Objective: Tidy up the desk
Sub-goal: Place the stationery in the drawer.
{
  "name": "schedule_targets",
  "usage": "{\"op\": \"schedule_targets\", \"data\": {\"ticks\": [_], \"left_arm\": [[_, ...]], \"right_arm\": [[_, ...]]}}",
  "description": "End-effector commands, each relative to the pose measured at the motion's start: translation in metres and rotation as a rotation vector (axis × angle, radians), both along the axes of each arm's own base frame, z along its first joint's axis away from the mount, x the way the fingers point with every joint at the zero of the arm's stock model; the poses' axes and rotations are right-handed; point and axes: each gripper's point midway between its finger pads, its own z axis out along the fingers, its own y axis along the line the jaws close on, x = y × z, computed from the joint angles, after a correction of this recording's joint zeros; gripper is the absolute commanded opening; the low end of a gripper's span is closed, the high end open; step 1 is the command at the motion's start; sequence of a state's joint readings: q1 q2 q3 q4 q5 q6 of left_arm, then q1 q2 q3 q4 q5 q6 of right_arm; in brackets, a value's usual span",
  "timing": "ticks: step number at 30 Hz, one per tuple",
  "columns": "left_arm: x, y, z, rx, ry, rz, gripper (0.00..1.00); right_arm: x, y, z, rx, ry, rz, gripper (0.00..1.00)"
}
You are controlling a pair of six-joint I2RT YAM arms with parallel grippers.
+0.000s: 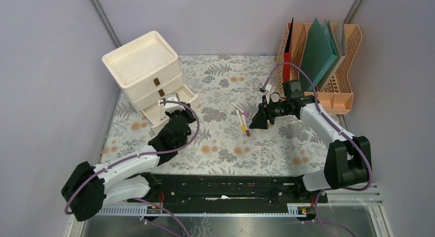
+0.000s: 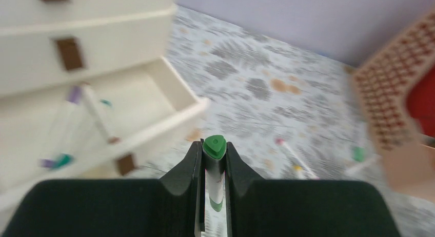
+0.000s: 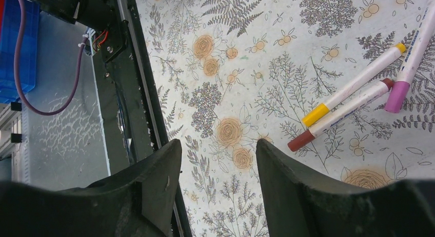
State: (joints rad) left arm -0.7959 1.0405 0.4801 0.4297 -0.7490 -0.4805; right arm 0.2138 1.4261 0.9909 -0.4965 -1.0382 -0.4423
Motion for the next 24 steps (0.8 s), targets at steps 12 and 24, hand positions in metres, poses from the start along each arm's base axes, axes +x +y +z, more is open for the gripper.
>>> {"op": "schedule_targets", "data": {"ticks": [12, 24], "left_arm": [[0.059, 0.098, 0.026, 0.662, 0.088, 0.354, 0.0], [0.093, 0.112, -0.026, 0.873, 0.278, 0.373, 0.0]], "right_arm": [[0.005, 0.002, 0.005, 0.005, -0.012, 0.013, 0.62], [0.006, 0.001, -0.001, -0.008, -0.002, 0.01, 0.63]]}}
